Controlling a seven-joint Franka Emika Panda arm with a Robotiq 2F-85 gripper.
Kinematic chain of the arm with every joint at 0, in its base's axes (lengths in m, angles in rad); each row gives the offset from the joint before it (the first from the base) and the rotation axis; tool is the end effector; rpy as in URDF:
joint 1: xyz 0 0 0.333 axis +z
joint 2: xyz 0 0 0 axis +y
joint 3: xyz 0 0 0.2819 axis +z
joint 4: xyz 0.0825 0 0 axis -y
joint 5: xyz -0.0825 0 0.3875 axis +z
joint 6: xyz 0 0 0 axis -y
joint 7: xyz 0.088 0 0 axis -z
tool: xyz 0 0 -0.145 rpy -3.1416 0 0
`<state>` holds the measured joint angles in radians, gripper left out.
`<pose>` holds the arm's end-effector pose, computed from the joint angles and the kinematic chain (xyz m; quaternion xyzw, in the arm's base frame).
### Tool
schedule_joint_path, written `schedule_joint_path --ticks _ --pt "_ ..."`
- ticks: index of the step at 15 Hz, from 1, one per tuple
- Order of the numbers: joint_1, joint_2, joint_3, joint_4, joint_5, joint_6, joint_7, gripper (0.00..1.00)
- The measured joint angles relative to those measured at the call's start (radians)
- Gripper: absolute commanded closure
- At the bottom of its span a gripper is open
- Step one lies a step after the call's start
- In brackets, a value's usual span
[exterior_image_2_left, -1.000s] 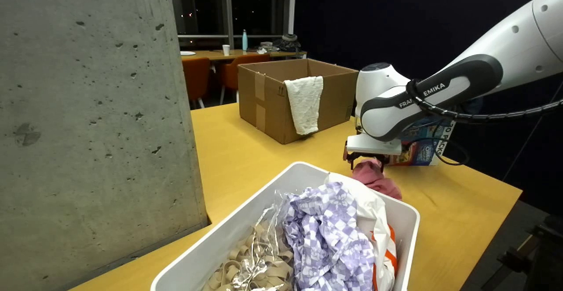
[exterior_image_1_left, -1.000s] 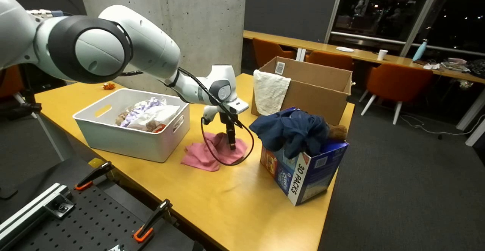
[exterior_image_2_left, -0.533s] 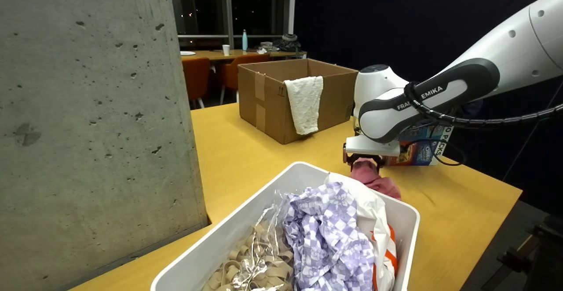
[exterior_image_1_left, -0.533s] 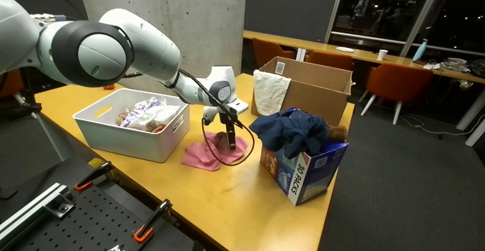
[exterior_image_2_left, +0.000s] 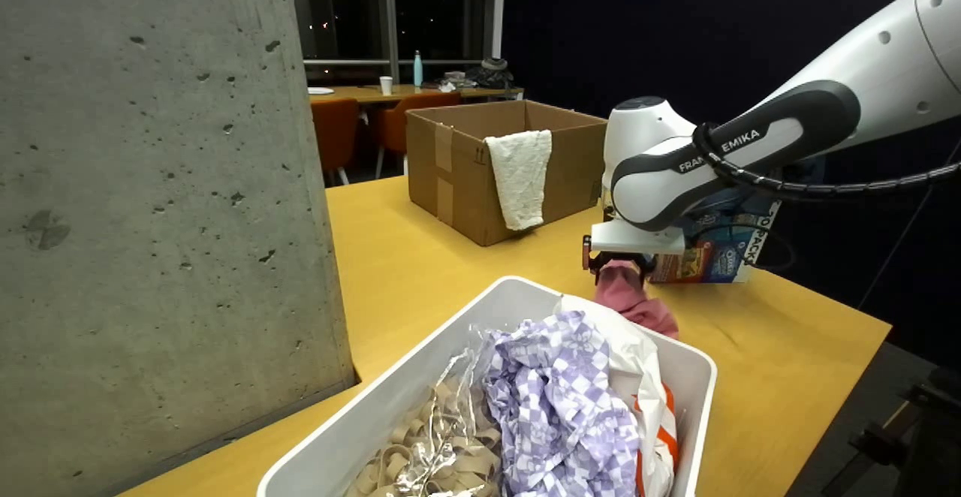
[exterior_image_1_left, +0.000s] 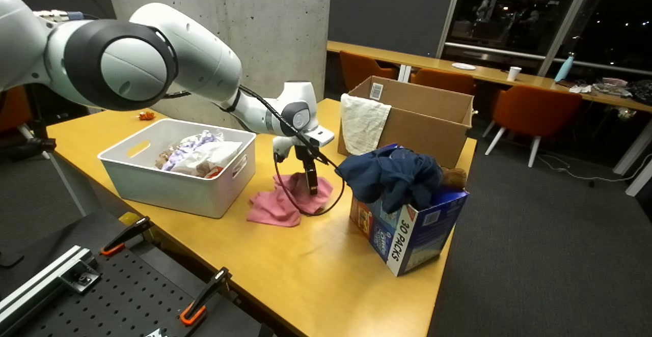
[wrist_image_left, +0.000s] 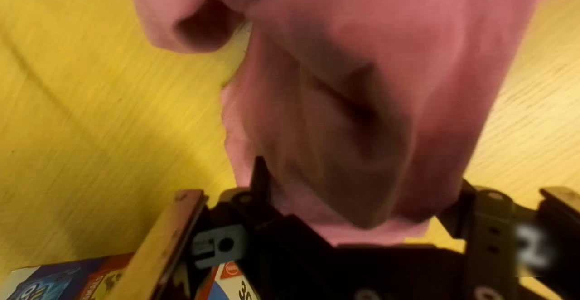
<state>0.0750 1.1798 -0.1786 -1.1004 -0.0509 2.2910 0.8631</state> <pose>0.7314 -0.0470 0.0390 0.9119 -0.3975 0.0490 0.0892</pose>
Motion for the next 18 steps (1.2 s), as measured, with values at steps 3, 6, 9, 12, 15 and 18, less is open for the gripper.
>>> schedule_joint_path --ticks 3,6,9,12,15,18 --pt "0.001 -0.055 0.001 -0.028 0.0 -0.043 -0.023 0.43" --pt "0.009 -0.146 0.001 -0.109 0.0 -0.066 -0.024 0.43" --pt "0.02 -0.272 0.004 -0.241 0.0 -0.065 -0.031 0.43" --pt "0.007 -0.408 0.016 -0.383 0.01 -0.047 -0.097 0.43" --pt "-0.047 -0.536 0.042 -0.527 0.075 0.002 -0.245 0.43" --pt "-0.133 -0.635 0.084 -0.641 0.193 0.048 -0.457 0.43"
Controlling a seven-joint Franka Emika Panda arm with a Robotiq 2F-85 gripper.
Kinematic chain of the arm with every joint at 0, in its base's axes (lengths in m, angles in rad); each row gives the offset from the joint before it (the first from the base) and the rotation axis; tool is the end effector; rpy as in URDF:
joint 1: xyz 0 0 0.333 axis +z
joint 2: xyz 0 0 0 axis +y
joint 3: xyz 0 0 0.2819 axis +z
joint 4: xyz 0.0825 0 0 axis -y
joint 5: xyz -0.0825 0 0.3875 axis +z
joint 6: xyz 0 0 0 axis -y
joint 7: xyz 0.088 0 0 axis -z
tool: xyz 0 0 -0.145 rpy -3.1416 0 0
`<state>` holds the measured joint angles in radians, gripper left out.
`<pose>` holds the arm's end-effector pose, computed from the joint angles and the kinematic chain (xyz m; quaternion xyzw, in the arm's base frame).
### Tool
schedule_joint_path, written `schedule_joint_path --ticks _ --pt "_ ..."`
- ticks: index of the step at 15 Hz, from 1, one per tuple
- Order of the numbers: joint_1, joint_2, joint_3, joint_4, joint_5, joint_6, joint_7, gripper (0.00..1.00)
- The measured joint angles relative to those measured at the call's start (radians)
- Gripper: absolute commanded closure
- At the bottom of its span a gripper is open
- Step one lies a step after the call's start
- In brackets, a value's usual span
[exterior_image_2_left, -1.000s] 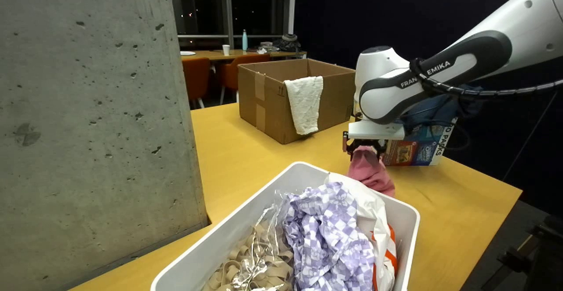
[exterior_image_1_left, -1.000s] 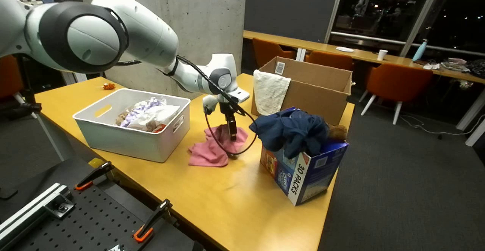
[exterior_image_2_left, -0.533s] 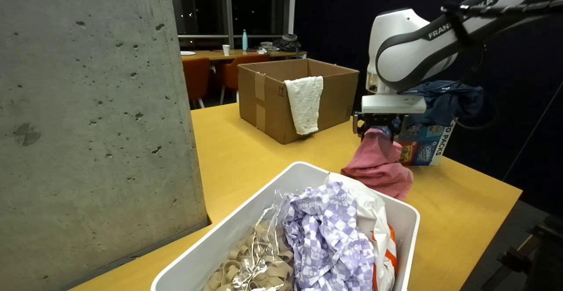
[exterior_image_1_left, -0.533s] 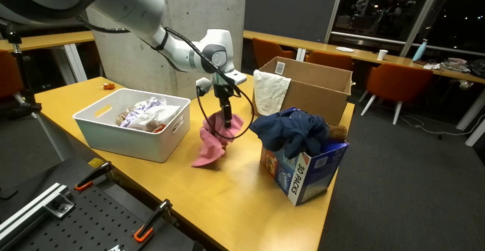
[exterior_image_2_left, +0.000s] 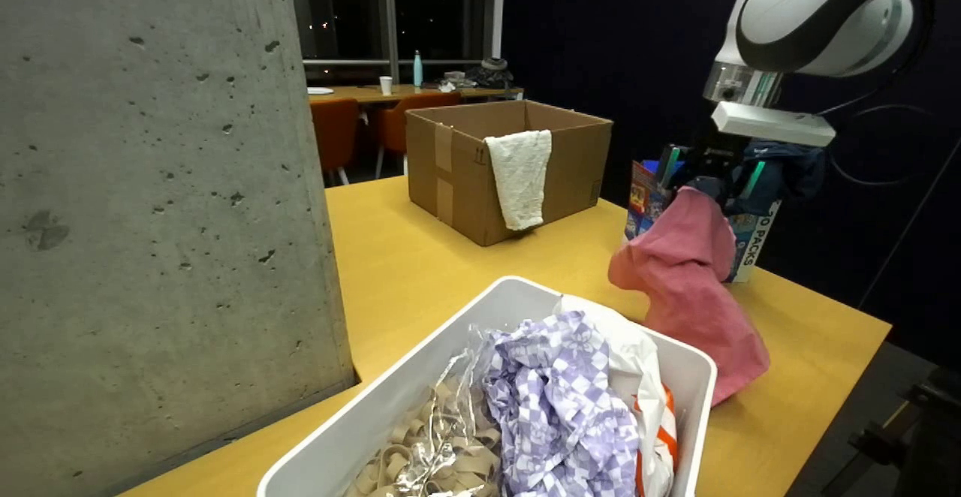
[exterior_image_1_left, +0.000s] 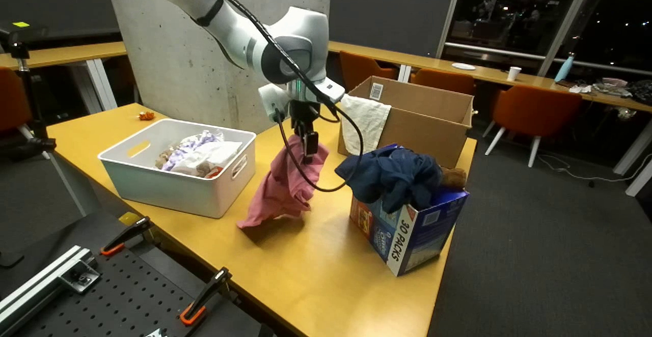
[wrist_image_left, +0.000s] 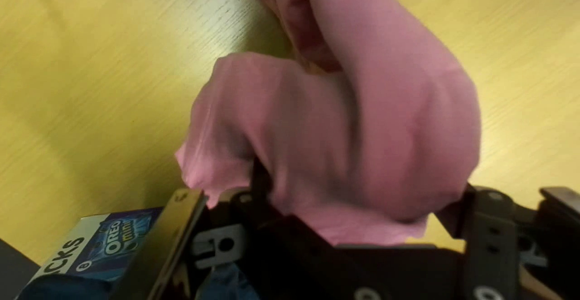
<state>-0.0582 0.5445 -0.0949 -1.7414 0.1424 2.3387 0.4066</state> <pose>0.6529 -0.0920 0.2010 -0.9484 0.3147 -0.0245 0.0316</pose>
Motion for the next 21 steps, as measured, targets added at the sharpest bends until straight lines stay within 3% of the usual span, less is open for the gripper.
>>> schedule_joint_path --ticks 5,8,12,21 --pt "-0.127 -0.09 0.051 -0.112 0.207 -0.002 -0.317 0.43" --pt "-0.182 -0.13 0.053 -0.128 0.261 -0.07 -0.418 0.43" --pt "-0.201 -0.215 0.016 -0.119 0.256 -0.225 -0.406 0.43" --pt "-0.198 -0.388 -0.081 0.001 0.154 -0.458 -0.204 0.43"
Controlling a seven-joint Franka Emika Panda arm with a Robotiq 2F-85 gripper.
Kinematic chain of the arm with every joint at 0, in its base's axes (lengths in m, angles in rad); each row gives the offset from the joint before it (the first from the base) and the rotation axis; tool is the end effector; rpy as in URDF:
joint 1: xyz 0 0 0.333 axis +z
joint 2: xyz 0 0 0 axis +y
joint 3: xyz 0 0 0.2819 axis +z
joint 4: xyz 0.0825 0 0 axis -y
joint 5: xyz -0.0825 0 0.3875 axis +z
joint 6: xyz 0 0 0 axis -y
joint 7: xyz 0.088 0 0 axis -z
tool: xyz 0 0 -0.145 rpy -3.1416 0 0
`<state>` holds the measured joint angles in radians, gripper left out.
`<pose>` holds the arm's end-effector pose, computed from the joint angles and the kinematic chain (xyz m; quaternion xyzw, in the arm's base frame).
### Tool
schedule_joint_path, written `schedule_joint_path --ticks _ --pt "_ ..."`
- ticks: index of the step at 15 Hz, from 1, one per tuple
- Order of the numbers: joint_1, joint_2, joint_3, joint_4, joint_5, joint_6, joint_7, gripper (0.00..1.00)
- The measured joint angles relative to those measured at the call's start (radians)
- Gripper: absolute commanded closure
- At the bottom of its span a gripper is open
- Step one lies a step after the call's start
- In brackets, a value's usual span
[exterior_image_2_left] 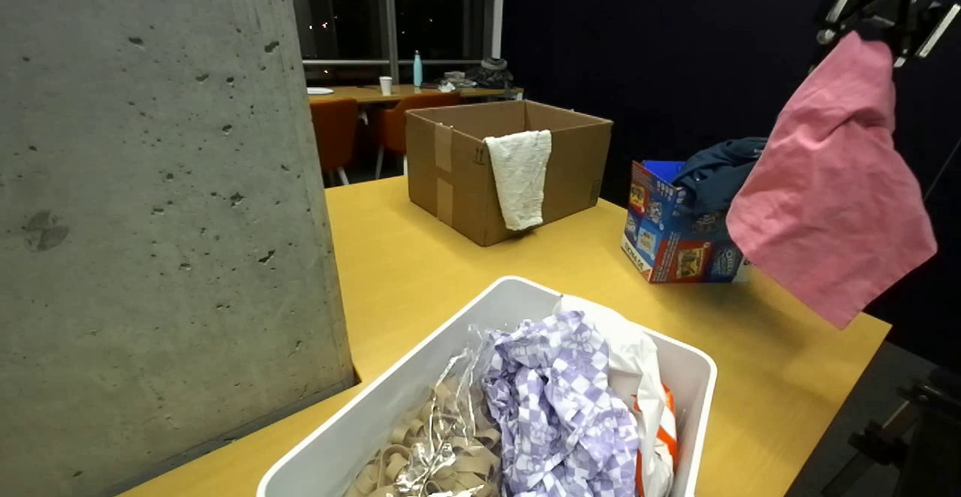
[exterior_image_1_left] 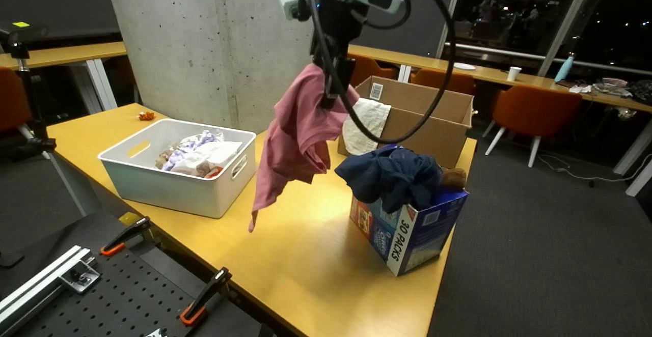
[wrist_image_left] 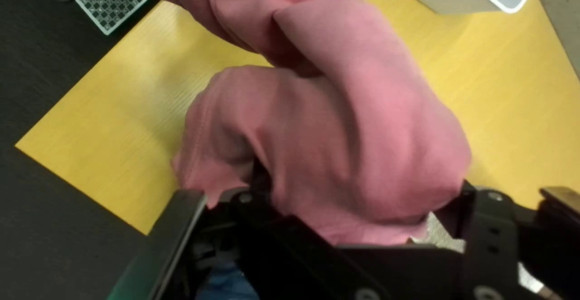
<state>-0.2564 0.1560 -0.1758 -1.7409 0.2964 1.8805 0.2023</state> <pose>0.5651 -0.2211 0.4114 -0.9274 0.3519 -0.0081 0.1268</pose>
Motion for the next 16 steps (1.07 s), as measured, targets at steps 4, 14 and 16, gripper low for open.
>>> schedule_joint_path --ticks 4,14,16 --pt "-0.004 0.0 -0.053 0.099 -0.083 -0.002 0.083 0.43" --pt "-0.051 0.261 -0.104 0.413 -0.196 0.073 0.136 0.43" --pt "-0.067 0.353 -0.103 0.49 -0.196 0.085 0.129 0.43"
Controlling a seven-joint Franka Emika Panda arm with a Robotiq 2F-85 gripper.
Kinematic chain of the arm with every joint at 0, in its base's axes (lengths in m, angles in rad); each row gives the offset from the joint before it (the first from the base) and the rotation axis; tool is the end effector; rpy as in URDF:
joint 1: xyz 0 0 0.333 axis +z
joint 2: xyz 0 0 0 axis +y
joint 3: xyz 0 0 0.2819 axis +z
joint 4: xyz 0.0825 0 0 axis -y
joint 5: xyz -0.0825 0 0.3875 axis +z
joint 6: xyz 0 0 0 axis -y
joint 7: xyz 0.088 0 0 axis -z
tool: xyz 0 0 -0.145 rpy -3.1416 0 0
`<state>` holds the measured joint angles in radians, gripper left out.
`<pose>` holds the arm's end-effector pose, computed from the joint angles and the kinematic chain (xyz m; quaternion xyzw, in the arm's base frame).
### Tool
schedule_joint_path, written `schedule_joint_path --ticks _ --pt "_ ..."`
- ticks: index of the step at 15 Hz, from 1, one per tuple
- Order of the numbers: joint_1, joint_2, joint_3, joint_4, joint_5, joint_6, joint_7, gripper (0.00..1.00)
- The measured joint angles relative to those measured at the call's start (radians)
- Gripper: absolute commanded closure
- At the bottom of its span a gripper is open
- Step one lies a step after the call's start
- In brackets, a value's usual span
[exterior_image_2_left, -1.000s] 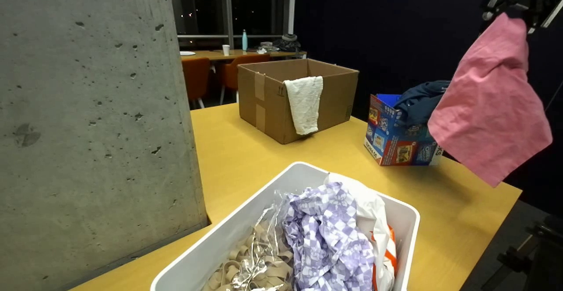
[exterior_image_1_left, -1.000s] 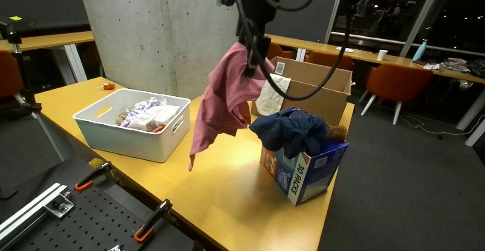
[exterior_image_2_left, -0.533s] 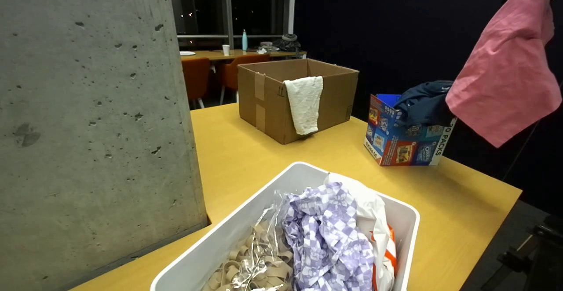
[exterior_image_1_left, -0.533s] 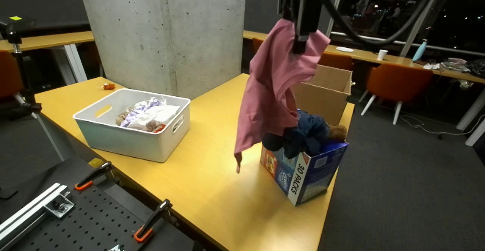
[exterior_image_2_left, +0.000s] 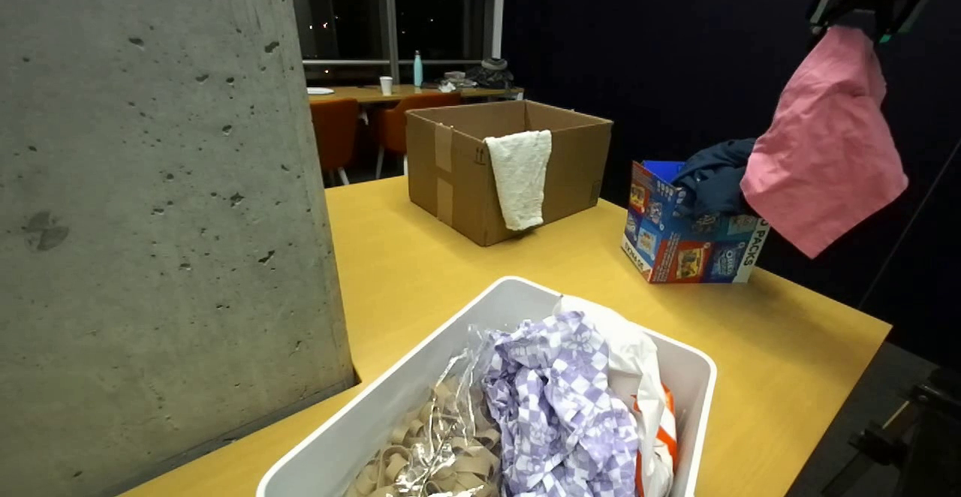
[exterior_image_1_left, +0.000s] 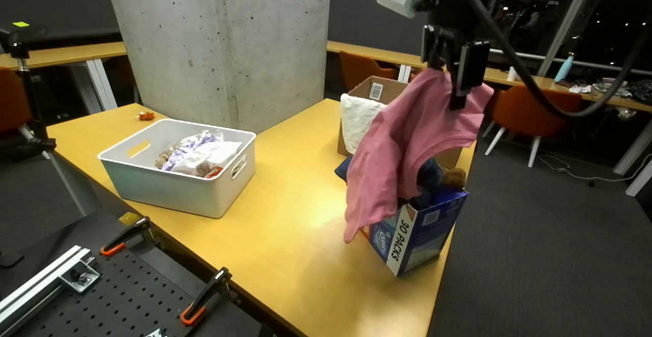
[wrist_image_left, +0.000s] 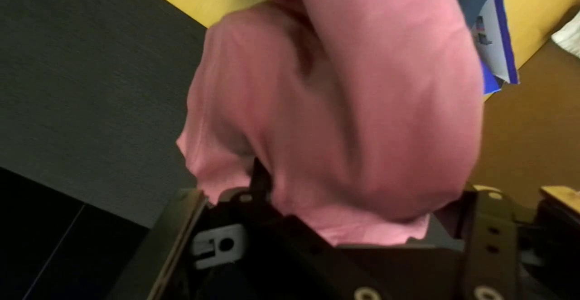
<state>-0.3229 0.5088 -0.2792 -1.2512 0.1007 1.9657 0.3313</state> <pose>0.6194 -0.3673 0.4334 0.8919 -0.4379 0.1085 0.0316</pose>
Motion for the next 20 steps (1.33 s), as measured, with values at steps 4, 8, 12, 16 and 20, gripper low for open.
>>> schedule_joint_path --ticks 4,8,12,16,20 --pt "-0.02 0.18 0.013 0.131 0.001 0.024 -0.018 0.43" --pt "-0.028 0.34 0.034 0.25 0.001 0.039 -0.029 0.43" --pt "-0.026 0.473 0.063 0.38 0.001 0.038 -0.04 0.43" --pt "-0.025 0.59 0.087 0.498 0.001 0.038 -0.051 0.43" --pt "-0.027 0.681 0.1 0.573 0.001 0.039 -0.057 0.04"
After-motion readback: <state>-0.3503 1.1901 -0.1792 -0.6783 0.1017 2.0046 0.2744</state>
